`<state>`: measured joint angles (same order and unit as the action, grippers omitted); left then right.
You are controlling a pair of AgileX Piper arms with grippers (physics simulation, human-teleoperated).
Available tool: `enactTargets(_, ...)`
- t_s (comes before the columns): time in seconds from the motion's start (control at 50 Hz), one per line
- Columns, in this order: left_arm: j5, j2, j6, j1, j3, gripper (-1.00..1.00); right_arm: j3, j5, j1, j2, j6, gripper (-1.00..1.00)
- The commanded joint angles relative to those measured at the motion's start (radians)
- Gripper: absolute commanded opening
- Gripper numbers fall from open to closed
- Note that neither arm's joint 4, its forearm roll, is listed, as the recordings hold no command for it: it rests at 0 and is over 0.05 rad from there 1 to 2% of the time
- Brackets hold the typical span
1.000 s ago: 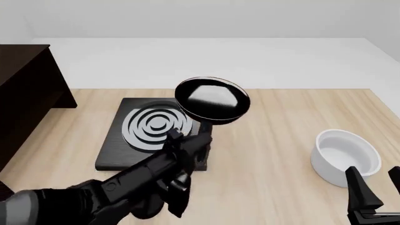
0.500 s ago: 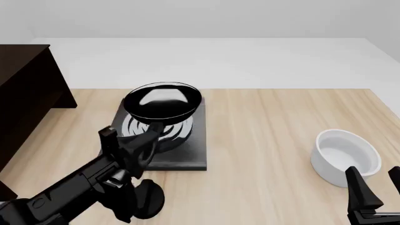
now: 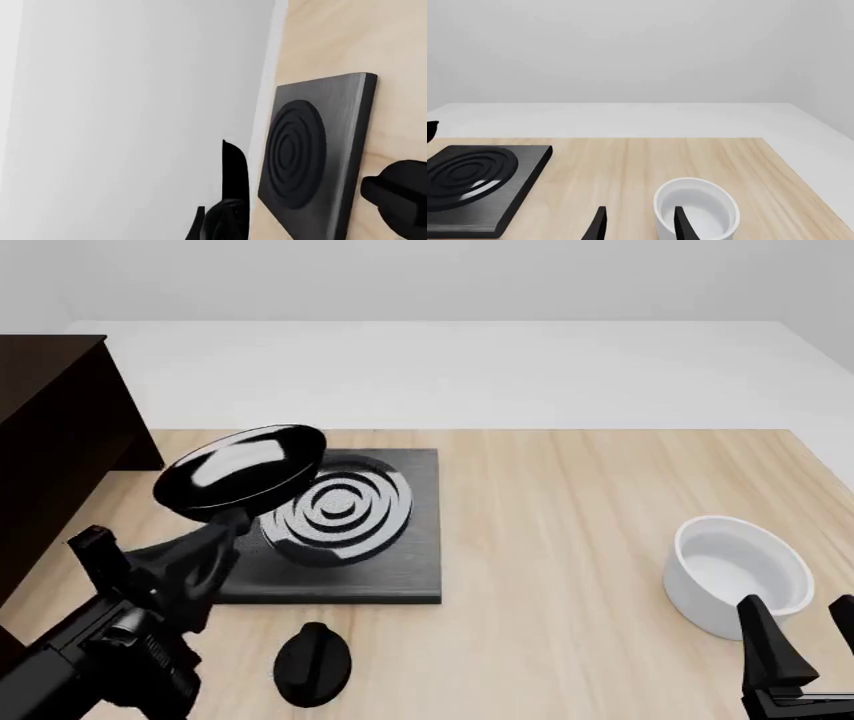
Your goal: Put the frying pan under the cabinet shelf.
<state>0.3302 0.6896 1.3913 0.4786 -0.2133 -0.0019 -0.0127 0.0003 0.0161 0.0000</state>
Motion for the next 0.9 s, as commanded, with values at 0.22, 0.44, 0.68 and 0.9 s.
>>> enactTargets(0.22, -0.216, -0.356, -0.08, -0.153, 0.055, -1.0, 0.0, 0.0, 0.0, 0.0, 0.0, 1.0)
enactTargets(0.44, -0.271, -0.44, -0.125, -0.213, 0.071, -1.0, 0.0, 0.0, 0.0, 0.0, 0.0, 1.0)
enactTargets(0.68, -0.214, -0.42, -0.168, -0.252, 0.083, -1.0, 0.0, 0.0, 0.0, 0.0, 0.0, 1.0)
enactTargets(0.9, -0.097, -0.327, -0.181, -0.274, 0.131, -1.0, 0.0, 0.0, 0.0, 0.0, 0.0, 1.0)
